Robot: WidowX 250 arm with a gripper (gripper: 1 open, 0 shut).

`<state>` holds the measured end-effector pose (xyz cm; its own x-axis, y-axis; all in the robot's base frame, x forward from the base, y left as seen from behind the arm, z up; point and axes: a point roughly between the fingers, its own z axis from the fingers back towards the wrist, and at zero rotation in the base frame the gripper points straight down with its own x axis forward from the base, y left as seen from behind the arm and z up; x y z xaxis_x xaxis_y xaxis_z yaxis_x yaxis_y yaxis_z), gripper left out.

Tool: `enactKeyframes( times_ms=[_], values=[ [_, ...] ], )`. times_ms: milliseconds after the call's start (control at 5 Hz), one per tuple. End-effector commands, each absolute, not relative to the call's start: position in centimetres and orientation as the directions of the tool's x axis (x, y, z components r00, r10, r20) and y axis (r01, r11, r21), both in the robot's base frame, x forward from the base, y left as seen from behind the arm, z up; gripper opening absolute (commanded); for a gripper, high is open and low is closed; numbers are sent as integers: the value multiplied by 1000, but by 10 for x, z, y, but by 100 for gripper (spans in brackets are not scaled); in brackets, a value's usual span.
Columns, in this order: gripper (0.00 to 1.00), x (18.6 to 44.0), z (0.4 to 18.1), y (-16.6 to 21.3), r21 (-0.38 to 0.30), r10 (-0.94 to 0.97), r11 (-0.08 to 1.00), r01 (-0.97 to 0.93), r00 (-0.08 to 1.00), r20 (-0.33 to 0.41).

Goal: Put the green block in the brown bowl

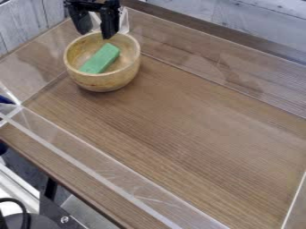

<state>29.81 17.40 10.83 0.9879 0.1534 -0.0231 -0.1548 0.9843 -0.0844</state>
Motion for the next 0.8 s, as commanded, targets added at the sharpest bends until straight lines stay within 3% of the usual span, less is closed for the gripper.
enactKeyframes(
  times_ms=[0,600],
  values=[
    [100,305,134,176,-45,140,990,-137,989,56],
    [100,307,131,169,-48,118,992,-115,992,50]
  ],
)
